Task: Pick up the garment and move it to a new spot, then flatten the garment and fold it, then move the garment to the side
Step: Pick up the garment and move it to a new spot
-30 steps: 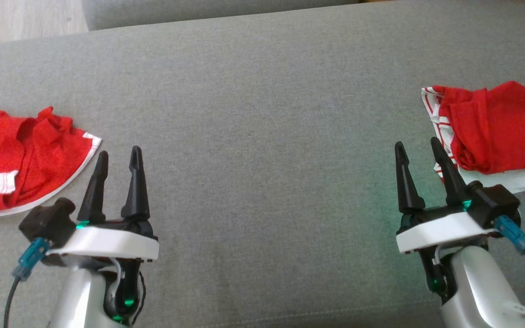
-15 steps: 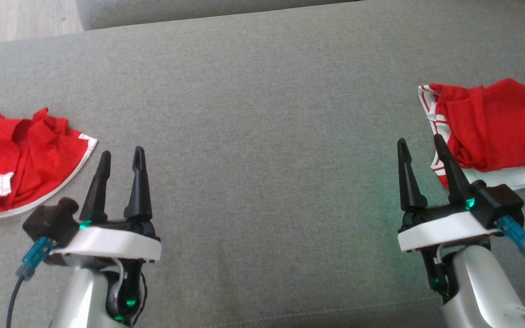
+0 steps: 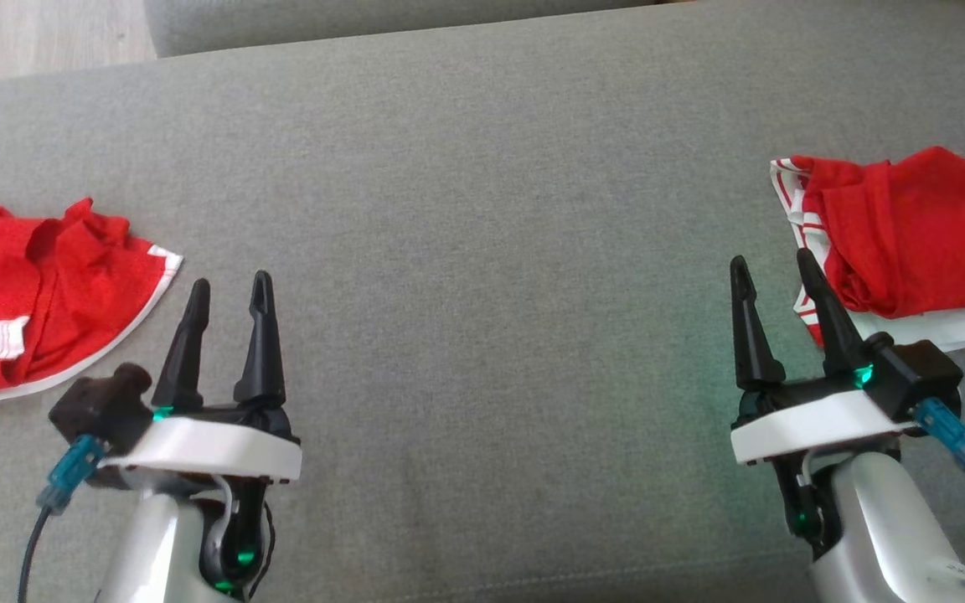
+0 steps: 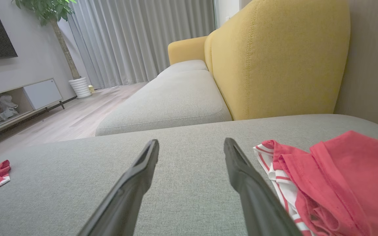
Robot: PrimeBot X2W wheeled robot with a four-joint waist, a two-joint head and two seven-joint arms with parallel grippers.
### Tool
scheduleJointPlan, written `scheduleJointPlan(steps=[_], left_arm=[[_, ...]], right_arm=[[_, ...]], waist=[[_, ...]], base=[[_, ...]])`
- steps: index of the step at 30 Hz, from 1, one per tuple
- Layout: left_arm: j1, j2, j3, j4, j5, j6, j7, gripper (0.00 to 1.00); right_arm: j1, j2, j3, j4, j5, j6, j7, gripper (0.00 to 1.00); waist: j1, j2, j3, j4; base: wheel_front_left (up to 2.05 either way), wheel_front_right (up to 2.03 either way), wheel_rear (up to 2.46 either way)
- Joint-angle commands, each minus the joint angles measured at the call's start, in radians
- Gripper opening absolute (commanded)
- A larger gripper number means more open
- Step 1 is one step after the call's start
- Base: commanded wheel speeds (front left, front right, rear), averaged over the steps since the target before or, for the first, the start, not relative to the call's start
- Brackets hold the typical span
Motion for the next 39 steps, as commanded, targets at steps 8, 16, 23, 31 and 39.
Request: scheduleJointPlan(steps=[8, 16, 23, 31, 39], left_arm=[[-0.018, 0.010, 0.029, -0.026, 0.002, 0.005, -0.005, 1.00], [-0.024, 0.010, 0.033, -0.034, -0.007, 0.012, -0.005, 1.00], [-0.019, 0.010, 0.039, -0.040, -0.015, 0.015, -0.005, 1.00], [-0.011, 0.010, 0.039, -0.051, -0.025, 0.023, -0.005, 1.00], [0.010, 0.010, 0.048, -0.062, -0.031, 0.035, -0.005, 1.00]], right_arm=[[-0.006, 0.005, 0.032, -0.025, 0.008, 0.002, -0.011, 1.00], [-0.016, 0.005, 0.054, -0.024, 0.002, 0.002, -0.011, 1.00], [-0.016, 0.005, 0.071, -0.018, -0.008, 0.002, -0.011, 1.00], [-0.012, 0.005, 0.101, -0.005, -0.016, 0.002, -0.011, 1.00], [-0.004, 0.005, 0.126, 0.017, -0.020, 0.002, -0.011, 1.00]], waist=[[0.0000, -0.0001, -0.001, 0.014], [0.0000, -0.0001, 0.001, 0.073], [0.0000, -0.0001, -0.004, 0.159], [0.0000, -0.0001, -0.011, 0.266], [0.0000, -0.0001, -0.025, 0.385]], base=[[0.00, 0.00, 0.00], [0.00, 0.00, 0.00], [0.00, 0.00, 0.00], [0.00, 0.00, 0.00], [0.00, 0.00, 0.00]])
